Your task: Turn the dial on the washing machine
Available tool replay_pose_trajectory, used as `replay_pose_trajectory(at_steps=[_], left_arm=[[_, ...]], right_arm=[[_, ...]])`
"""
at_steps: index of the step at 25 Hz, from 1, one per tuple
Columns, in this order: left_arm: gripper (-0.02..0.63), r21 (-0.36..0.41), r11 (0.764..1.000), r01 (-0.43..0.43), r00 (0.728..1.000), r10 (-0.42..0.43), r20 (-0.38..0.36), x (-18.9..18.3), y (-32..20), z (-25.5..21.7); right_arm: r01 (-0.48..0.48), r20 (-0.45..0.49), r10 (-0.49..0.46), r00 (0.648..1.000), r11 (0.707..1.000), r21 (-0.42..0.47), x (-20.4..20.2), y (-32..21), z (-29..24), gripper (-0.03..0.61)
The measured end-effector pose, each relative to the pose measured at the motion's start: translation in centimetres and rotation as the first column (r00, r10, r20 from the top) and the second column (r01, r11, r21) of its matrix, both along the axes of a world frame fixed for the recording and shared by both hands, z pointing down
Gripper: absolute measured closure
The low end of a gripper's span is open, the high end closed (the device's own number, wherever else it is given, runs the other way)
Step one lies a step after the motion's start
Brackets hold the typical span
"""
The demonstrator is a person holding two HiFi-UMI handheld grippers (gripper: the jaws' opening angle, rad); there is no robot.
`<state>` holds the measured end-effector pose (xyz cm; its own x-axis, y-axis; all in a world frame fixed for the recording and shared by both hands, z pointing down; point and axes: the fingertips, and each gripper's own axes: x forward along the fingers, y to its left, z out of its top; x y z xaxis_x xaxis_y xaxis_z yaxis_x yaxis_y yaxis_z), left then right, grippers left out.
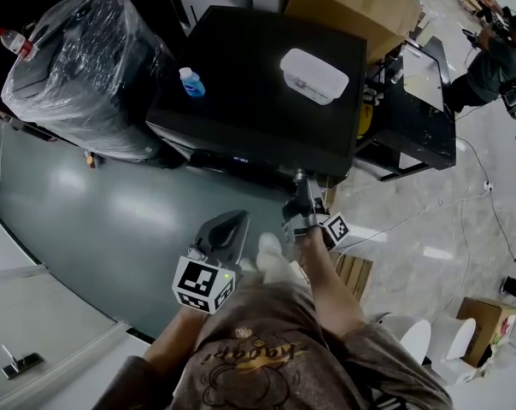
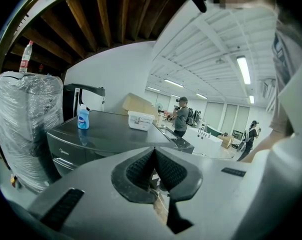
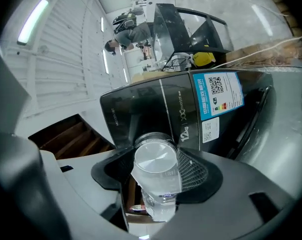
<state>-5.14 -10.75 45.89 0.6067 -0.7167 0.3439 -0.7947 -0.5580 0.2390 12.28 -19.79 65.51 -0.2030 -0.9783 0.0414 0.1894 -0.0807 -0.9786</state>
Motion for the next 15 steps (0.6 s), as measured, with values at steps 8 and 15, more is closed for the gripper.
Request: replay_pose_trajectory(at_steps=[8, 15], left_arm=[[0.614, -0.001, 1.0, 0.004, 1.0, -0.004, 0.002, -0.3, 0.2, -0.1], [0.614, 0.0, 1.0, 0.0, 1.0, 0.0, -0.011, 0.0, 0.4, 0.0]], right_arm=[[0.128, -0.303, -0.131, 0.944, 0.991, -0.029, -0.1, -0.1, -0.8, 0.314], [0.217, -0.626, -0.26, 0.735, 0.965, -0.145, 0.0, 0.5, -1.8, 0.304]])
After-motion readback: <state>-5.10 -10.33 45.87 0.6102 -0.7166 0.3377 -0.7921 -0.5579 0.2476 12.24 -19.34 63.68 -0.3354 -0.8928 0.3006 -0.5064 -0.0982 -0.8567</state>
